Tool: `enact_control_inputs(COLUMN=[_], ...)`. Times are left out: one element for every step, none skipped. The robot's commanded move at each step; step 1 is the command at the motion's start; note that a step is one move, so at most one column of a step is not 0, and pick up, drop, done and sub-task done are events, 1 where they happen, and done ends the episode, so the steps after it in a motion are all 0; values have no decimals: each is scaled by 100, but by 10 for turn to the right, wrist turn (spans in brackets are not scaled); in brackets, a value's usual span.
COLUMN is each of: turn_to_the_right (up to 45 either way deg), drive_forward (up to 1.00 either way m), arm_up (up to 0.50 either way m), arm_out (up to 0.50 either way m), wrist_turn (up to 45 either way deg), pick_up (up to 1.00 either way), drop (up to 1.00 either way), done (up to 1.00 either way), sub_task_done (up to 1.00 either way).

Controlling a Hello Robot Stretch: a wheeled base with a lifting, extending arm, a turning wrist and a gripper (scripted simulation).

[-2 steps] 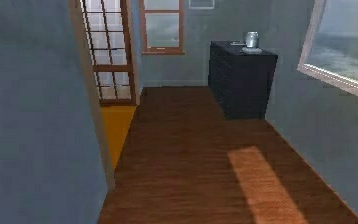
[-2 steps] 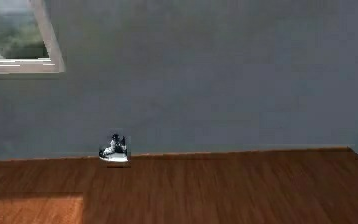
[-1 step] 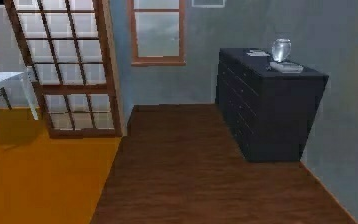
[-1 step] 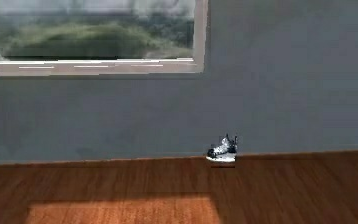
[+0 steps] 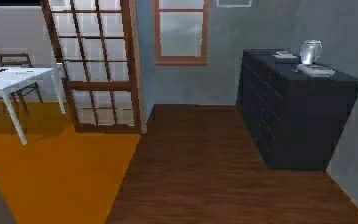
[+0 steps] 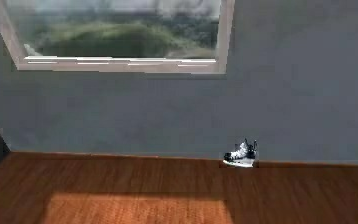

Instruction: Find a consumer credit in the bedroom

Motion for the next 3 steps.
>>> enact_control_inputs(turn_to_the_right=[0, -390, 0], drive_forward=[80, 0, 50], arm_up=[0, 0, 0], arm_out=[0, 0, 0], wrist_turn=[0, 0, 0], pick_up=[0, 0, 0], drop=[0, 0, 0], done=[0, 0, 0], sub_task_done=[0, 0, 0])
